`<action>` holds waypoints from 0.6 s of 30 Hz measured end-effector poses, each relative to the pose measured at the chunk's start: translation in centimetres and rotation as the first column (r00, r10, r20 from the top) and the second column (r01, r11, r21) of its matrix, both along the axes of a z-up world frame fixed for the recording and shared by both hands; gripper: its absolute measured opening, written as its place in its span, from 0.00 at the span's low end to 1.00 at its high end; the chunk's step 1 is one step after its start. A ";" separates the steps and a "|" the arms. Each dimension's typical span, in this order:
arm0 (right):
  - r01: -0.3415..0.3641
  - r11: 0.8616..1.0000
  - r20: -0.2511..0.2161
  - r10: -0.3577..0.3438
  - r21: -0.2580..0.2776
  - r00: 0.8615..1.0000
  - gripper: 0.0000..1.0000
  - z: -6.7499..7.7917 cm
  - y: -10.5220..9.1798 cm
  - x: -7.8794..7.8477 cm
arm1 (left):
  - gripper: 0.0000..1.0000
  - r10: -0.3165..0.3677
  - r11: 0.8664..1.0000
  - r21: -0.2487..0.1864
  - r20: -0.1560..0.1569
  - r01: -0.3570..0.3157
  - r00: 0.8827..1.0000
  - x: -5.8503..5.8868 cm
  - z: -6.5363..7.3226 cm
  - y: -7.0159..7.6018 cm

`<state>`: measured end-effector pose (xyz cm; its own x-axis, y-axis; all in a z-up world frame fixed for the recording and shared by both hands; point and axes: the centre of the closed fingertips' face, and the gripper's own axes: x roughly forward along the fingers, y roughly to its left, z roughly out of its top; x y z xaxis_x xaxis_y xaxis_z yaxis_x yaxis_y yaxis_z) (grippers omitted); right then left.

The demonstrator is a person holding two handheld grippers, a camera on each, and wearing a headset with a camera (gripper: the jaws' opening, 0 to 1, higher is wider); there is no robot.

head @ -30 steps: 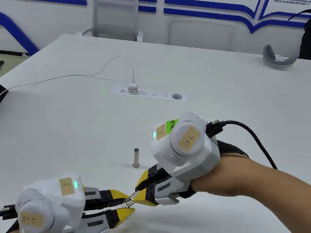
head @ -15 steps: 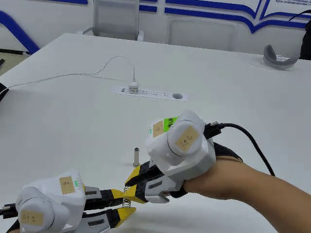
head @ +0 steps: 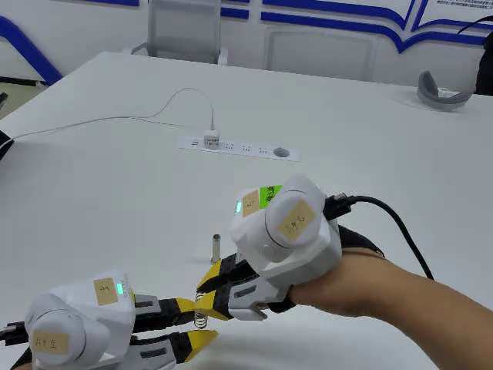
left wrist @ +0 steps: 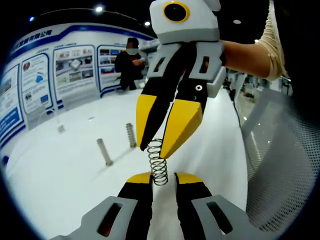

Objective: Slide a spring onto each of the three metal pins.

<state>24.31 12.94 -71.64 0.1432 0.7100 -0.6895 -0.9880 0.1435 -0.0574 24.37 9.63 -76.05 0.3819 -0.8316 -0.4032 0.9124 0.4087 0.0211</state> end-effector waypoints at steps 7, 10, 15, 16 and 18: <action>0.007 1.000 0.006 -0.007 -0.007 1.000 0.11 0.0 -0.4 0.3 | 0.30 0.025 1.000 -0.012 -0.036 -0.026 0.999 0.1 -0.2 0.2; 0.013 1.000 0.008 -0.013 -0.007 1.000 0.11 0.1 -0.6 0.5 | 0.36 0.039 0.999 -0.018 -0.054 -0.040 0.998 0.2 -0.3 0.3; 0.021 1.000 0.014 -0.021 -0.009 1.000 0.11 0.3 -0.9 0.7 | 0.47 0.068 0.997 -0.024 -0.076 -0.070 0.995 0.4 -0.4 0.5; 0.022 1.000 0.014 -0.022 -0.009 1.000 0.11 0.3 -0.9 0.8 | 0.49 0.072 0.997 -0.026 -0.078 -0.074 0.994 0.5 -0.4 0.5; 0.025 1.000 0.016 -0.025 -0.010 1.000 0.11 0.3 -1.0 0.9 | 0.52 0.082 0.996 -0.026 -0.083 -0.084 0.993 0.5 -0.4 0.6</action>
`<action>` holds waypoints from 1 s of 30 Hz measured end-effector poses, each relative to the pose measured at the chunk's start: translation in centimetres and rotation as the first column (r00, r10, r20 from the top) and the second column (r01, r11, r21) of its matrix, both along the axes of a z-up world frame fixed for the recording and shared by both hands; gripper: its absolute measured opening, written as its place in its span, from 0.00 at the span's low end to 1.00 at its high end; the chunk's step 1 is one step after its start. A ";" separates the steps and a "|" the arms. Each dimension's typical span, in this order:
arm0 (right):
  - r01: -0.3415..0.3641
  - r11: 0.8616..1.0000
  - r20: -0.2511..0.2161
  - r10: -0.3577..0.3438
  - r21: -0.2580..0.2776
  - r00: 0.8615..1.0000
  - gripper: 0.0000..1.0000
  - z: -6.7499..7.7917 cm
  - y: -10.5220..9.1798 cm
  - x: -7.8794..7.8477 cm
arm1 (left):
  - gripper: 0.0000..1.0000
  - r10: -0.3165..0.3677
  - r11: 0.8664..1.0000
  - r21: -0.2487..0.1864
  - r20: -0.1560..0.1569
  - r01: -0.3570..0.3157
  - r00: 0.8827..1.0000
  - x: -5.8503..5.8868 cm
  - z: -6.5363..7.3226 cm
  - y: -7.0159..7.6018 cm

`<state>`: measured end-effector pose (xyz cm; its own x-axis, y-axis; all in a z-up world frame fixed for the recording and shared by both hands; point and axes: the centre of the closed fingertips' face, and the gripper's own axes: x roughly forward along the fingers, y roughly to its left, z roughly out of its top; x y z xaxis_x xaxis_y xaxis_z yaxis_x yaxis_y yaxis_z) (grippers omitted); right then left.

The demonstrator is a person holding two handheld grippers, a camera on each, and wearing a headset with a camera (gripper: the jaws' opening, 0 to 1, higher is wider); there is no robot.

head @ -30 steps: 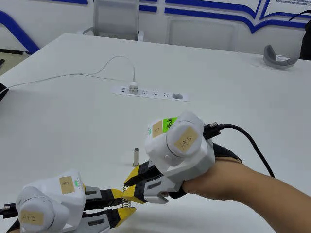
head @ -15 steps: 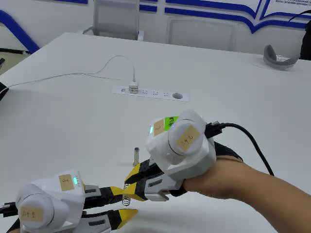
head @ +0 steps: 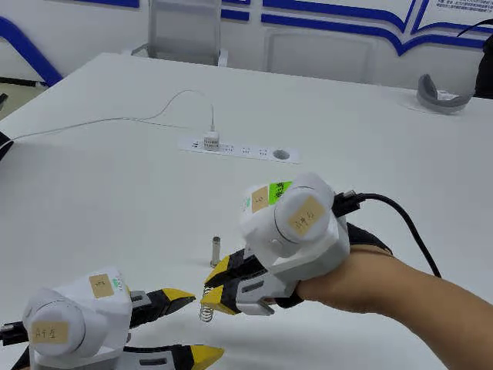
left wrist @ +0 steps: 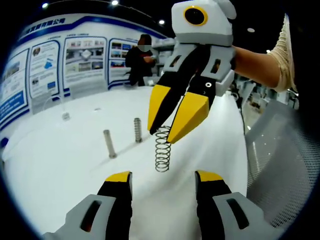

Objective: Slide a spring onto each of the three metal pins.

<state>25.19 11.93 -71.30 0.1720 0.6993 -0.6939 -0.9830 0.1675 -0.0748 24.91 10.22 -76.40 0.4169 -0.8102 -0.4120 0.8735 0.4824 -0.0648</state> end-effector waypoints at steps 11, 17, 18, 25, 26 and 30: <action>0.037 0.999 0.021 -0.037 0.010 0.999 0.11 1.0 -0.9 1.7 | 0.66 0.054 0.998 -0.011 -0.019 -0.054 0.998 0.6 -0.2 0.8; 0.073 0.997 0.046 -0.074 0.023 0.996 0.11 2.1 -1.5 3.4 | 0.70 0.073 0.997 -0.015 -0.021 -0.073 0.997 0.9 -0.1 1.0; 0.079 0.997 0.050 -0.080 0.026 0.996 0.11 2.3 -1.6 3.6 | 0.70 0.073 0.997 -0.014 -0.020 -0.074 0.997 0.9 -0.1 1.0; 0.126 0.991 0.084 -0.130 0.045 0.988 0.11 3.5 -1.9 6.1 | 0.72 0.083 0.996 -0.024 -0.021 -0.084 0.996 1.0 0.0 0.9; 0.133 0.990 0.091 -0.136 0.044 0.987 0.11 3.6 -1.9 6.4 | 0.72 0.085 0.996 -0.024 -0.021 -0.085 0.996 1.0 0.0 0.9; 0.168 0.984 0.103 -0.173 0.054 0.980 0.11 4.0 -2.0 8.0 | 0.72 0.087 0.996 -0.027 -0.022 -0.087 0.996 0.9 -0.1 0.9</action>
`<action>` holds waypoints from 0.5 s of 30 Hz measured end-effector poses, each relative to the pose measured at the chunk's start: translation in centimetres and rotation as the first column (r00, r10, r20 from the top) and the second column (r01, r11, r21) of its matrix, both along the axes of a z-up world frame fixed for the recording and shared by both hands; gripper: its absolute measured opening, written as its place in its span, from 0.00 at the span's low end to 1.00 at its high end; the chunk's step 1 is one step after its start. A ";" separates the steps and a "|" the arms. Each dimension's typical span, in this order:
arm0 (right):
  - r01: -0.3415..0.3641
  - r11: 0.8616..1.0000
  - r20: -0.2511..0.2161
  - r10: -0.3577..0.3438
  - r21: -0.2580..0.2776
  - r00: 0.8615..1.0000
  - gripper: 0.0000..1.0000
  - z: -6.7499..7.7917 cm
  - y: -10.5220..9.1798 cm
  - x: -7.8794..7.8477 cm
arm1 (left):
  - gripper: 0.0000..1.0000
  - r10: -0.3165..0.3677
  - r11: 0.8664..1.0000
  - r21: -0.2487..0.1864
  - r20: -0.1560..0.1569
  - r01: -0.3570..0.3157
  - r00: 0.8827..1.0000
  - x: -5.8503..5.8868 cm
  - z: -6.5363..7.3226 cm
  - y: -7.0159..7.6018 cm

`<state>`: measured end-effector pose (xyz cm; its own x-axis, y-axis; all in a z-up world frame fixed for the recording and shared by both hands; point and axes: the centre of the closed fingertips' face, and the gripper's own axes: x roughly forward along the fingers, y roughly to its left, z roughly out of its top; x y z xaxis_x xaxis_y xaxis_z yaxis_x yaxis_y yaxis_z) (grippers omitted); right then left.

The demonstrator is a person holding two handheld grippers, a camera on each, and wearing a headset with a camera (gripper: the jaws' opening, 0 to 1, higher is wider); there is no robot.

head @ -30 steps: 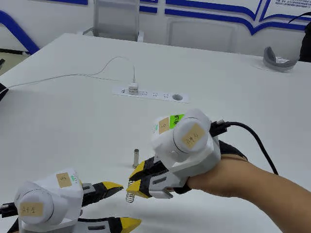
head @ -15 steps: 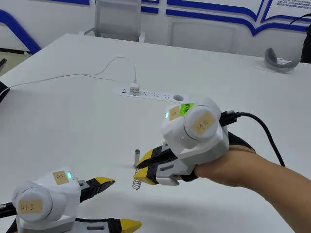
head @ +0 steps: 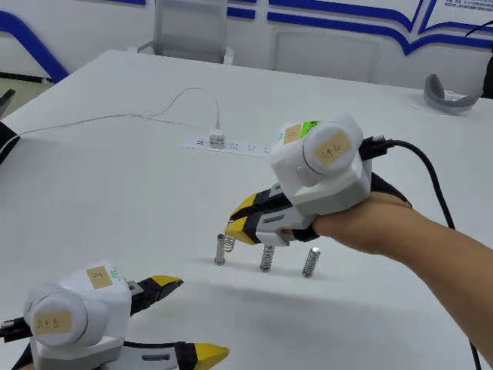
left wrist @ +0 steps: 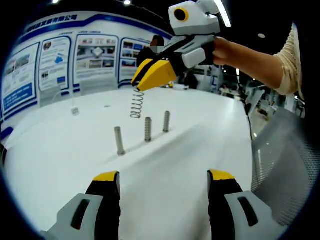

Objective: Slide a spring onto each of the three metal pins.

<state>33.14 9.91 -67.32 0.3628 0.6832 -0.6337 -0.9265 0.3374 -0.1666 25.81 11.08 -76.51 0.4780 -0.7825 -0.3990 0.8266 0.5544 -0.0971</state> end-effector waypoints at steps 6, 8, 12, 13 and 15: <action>0.042 0.999 0.013 -0.042 0.001 0.999 0.11 0.0 0.1 1.8 | 0.72 -0.018 1.000 0.001 -0.006 0.018 1.000 -0.6 -0.2 -0.6; 0.051 0.999 0.011 -0.051 0.000 0.999 0.12 -0.2 0.2 2.2 | 0.72 -0.020 1.000 -0.001 -0.008 0.020 1.000 -0.7 -0.2 -0.8; 0.064 0.998 0.000 -0.064 -0.005 0.998 0.12 -0.7 0.5 2.6 | 0.72 -0.010 1.000 -0.012 -0.010 0.010 1.000 -0.5 -0.1 -0.8; 0.065 0.998 -0.002 -0.065 -0.007 0.998 0.12 -0.9 0.6 2.7 | 0.72 -0.007 1.000 -0.014 -0.010 0.007 1.000 -0.5 -0.1 -0.8; 0.066 0.998 -0.009 -0.067 -0.012 0.998 0.12 -1.2 0.7 2.8 | 0.72 -0.005 1.000 -0.016 -0.010 0.005 1.000 -0.4 -0.1 -0.8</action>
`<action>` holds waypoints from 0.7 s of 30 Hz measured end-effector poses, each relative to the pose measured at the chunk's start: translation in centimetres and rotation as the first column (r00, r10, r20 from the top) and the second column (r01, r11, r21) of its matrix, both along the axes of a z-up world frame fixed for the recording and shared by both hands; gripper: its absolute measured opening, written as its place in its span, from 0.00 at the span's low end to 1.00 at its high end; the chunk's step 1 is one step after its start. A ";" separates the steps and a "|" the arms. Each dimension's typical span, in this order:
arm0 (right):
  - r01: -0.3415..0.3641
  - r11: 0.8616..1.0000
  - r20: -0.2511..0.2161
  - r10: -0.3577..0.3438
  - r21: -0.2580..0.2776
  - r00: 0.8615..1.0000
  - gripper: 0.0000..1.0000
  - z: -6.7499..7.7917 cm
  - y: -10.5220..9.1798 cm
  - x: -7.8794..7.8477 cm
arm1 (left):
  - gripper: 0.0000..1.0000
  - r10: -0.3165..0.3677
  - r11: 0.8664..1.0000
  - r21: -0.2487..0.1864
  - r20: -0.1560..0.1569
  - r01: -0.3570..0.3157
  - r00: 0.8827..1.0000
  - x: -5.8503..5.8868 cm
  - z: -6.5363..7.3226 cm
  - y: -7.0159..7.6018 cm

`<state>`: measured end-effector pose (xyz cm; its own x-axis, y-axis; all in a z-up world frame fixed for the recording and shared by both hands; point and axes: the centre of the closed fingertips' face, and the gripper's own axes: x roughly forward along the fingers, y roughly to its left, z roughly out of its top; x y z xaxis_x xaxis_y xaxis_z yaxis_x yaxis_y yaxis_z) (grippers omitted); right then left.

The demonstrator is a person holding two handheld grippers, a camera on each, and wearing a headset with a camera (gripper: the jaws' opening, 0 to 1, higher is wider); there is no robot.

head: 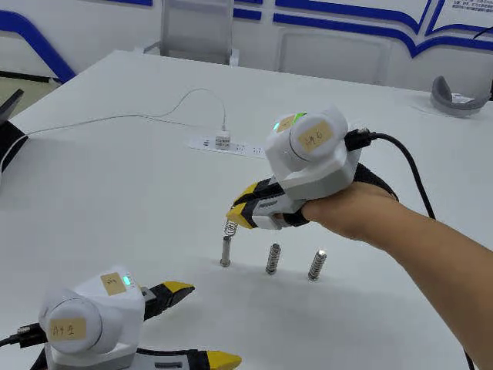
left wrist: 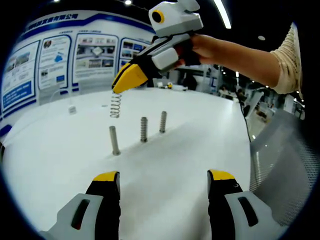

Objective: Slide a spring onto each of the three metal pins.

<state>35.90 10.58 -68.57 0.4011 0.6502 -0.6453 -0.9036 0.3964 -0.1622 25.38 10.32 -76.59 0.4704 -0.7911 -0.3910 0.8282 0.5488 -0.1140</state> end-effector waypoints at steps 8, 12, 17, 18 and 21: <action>0.016 1.000 -0.013 -0.016 -0.017 1.000 0.12 -0.9 -0.3 0.5 | 0.72 -0.006 1.000 0.001 0.003 0.006 1.000 -0.1 0.0 -0.3; 0.020 1.000 -0.018 -0.020 -0.016 1.000 0.12 -1.0 -0.3 0.7 | 0.72 -0.006 1.000 0.001 0.001 0.006 1.000 -0.1 0.0 -0.3; 0.012 1.000 -0.022 -0.012 -0.020 1.000 0.12 -1.2 0.0 0.7 | 0.72 -0.003 1.000 0.002 -0.001 0.003 1.000 -0.1 -0.1 -0.3; 0.011 1.000 -0.023 -0.011 -0.021 1.000 0.12 -1.3 0.0 0.7 | 0.72 -0.002 1.000 0.002 -0.001 0.002 1.000 -0.1 -0.1 -0.3; 0.009 1.000 -0.028 -0.010 -0.024 1.000 0.12 -1.5 0.1 0.7 | 0.71 0.000 1.000 0.001 -0.002 0.000 1.000 0.0 -0.1 -0.2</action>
<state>36.61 10.64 -70.04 0.3884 0.6305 -0.6720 -0.9042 0.4012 -0.1463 25.33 10.12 -76.73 0.4696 -0.7906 -0.3930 0.8278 0.5490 -0.1152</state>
